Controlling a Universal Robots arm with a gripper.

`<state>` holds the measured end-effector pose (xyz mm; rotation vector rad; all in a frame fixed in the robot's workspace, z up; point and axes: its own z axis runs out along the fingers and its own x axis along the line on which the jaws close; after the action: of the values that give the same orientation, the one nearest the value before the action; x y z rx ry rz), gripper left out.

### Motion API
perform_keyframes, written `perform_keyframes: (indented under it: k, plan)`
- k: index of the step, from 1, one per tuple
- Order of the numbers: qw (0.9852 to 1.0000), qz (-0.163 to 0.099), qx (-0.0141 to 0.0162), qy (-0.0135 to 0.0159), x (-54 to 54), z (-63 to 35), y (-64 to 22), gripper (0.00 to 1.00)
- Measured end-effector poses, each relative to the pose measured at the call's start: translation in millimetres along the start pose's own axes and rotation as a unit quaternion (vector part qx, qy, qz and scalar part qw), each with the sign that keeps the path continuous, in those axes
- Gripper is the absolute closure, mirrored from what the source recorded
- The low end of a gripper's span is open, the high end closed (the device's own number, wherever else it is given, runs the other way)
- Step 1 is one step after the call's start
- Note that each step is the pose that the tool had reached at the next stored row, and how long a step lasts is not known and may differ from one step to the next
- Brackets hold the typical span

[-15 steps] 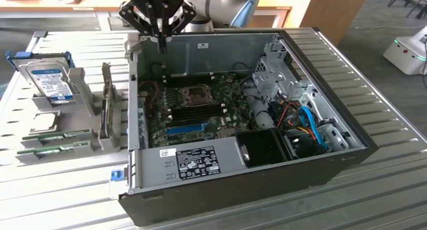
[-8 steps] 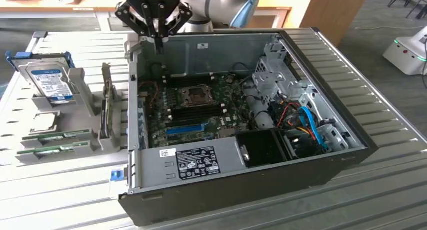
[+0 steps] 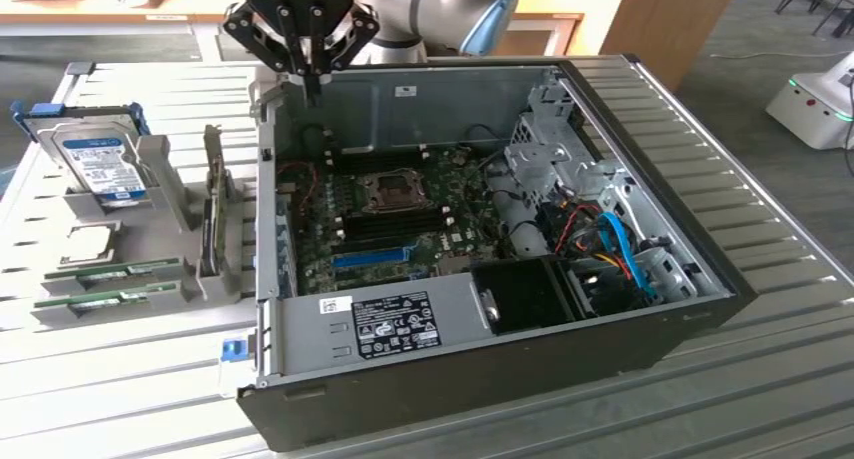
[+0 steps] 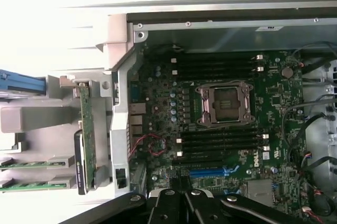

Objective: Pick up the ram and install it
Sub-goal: 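Reach for the ram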

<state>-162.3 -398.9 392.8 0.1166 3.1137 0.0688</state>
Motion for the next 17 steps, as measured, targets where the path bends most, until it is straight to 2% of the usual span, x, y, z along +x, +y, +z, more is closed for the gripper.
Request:
perform_keyframes:
  k: [17]
  plan:
    - [1.0, 0.0, 0.0, 0.0, 16.8, 0.0, -1.3, 0.89]
